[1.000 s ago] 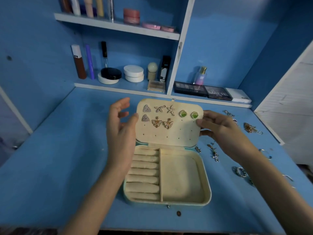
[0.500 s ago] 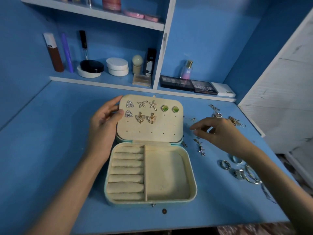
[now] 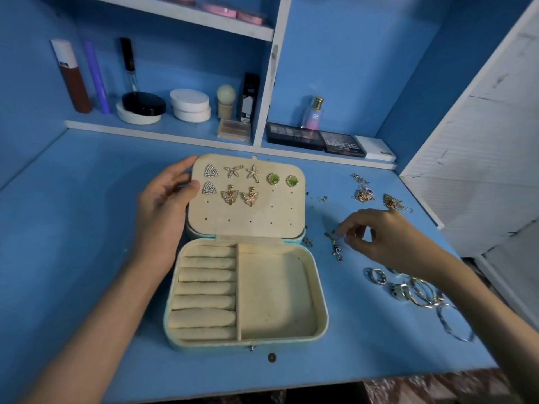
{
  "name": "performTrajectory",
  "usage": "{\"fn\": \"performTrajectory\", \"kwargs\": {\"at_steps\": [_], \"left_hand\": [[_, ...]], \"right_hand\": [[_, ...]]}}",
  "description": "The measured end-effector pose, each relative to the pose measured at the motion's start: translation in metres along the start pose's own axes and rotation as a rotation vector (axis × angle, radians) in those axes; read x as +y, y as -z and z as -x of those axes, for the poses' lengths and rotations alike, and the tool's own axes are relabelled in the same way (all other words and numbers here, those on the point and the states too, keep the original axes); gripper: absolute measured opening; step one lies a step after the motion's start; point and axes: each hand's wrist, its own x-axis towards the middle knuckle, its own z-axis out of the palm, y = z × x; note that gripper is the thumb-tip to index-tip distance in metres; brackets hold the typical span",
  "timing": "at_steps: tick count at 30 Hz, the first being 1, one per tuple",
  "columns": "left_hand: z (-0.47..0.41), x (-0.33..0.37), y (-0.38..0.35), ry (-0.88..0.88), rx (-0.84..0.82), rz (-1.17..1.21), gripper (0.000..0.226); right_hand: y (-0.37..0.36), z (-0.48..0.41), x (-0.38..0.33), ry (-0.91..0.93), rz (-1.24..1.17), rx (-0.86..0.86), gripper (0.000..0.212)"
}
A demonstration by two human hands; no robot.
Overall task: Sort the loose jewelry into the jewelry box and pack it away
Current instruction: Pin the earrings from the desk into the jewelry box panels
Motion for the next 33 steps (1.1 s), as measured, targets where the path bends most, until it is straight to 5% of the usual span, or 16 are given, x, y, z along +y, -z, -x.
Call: {"fn": "performTrajectory", "kwargs": {"at_steps": [5,17,24,33], "left_hand": [[0.0,-0.001,0.001,-0.005,-0.001,-0.005,0.038],[0.001,0.001,0.0,0.002,-0.008,0.016,0.038],[0.001,0.002,0.0,0.011,0.003,0.014,0.038],[0.001,0.003,0.0,0.015,-0.001,0.025,0.038]], "right_hand": [[-0.004,-0.004,-0.003,-0.089,0.0,0.05,0.001],[-0.019,-0.012,-0.013,-0.167,0.004,0.098,0.008],[-0.013,-0.015,-0.026,-0.162,-0.196,0.303,0.016],[-0.016,-0.018,-0.036,-0.165,-0.382,0.253,0.018]]}}
